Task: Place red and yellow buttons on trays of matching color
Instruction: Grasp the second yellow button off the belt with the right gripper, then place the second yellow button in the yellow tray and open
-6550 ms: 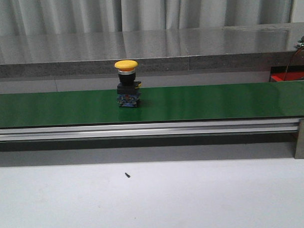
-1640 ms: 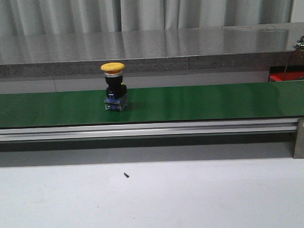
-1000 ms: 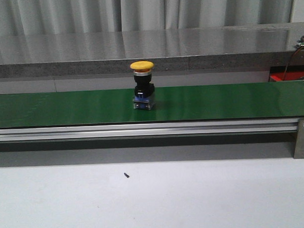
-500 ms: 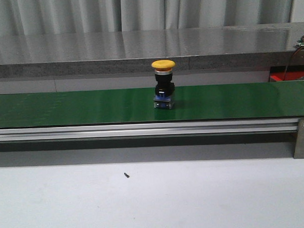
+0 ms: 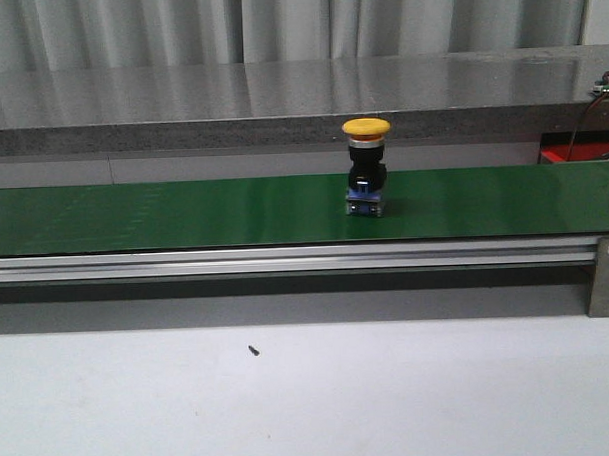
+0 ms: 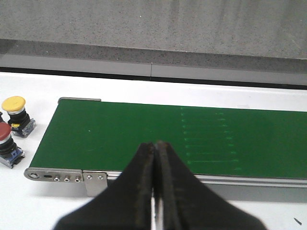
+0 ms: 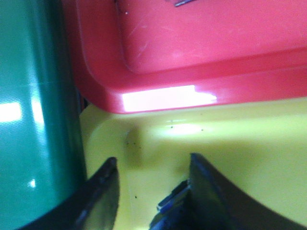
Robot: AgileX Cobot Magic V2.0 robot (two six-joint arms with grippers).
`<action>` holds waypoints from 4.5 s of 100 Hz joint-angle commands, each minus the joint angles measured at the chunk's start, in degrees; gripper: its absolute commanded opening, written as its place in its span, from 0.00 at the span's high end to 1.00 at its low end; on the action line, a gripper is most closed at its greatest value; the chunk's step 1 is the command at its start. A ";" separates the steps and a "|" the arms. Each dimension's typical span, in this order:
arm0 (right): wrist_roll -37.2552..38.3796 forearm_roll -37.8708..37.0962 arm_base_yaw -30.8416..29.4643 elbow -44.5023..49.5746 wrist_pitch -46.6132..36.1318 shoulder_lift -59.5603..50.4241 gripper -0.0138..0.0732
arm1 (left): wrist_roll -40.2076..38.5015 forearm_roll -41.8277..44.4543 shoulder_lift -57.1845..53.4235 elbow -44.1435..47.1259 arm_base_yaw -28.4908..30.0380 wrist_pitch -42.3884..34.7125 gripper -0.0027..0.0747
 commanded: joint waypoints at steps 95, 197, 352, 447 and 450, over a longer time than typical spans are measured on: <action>-6.71 2.42 6.78 -3.56 3.69 -24.15 0.21 | -0.10 -1.16 0.10 -1.51 -0.46 -4.22 0.99; -12.04 -1.29 26.25 -3.82 -4.82 -15.36 0.21 | -0.10 -1.16 0.10 -1.51 -0.46 -4.22 0.99; -1.91 -2.83 -5.94 -3.76 -4.04 -7.69 0.64 | -0.10 -1.16 0.10 -1.51 -0.46 -4.00 0.99; -1.91 -4.09 -5.94 -3.76 -7.54 -2.02 0.50 | -0.10 -1.16 0.10 -1.51 -0.46 -4.00 0.99; -1.91 -4.09 -5.94 -3.76 -7.54 -2.08 0.46 | -0.10 -1.16 0.10 -1.51 -0.46 -4.00 0.99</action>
